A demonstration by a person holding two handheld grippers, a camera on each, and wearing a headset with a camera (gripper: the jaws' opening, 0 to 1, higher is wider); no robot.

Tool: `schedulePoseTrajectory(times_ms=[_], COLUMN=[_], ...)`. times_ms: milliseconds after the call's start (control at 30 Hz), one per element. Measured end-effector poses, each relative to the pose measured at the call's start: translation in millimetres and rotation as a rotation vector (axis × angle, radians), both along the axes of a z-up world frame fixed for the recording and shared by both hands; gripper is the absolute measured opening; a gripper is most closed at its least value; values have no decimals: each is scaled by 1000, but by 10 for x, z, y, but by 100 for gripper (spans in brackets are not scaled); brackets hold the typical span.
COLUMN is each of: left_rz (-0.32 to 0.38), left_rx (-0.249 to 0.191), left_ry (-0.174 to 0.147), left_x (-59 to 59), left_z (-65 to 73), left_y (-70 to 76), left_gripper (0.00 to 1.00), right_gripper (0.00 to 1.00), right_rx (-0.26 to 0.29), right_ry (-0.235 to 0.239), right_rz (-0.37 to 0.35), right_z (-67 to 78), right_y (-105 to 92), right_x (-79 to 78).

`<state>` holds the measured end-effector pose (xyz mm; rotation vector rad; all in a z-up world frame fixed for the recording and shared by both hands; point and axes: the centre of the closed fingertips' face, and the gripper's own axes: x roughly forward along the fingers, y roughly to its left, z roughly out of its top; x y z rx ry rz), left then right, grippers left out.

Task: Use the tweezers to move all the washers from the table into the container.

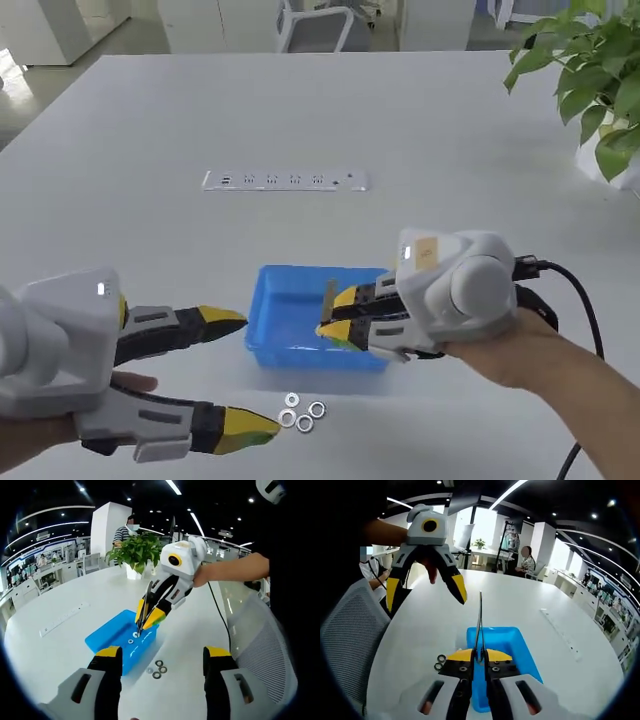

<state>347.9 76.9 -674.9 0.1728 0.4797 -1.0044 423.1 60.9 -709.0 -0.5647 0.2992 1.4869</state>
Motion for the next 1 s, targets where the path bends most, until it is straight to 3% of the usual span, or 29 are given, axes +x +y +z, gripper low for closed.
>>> schedulePoseTrajectory(times_ms=[333,667,1000], left_rz=[33,58,64], left_rx=[-5,-20,-22], left_ry=[8,7,3], left_x=[17,63,133], left_z=[-10,20,22], left_y=[66,124,163], left_gripper=[77,83,81], right_gripper=[8,8,8], right_rx=[-7,-45,-92], right_ry=[5,27,47], right_rz=[10,33,51], right_z=[-130,-350,-541], right_y=[94,181,203], right_x=[136,243,257])
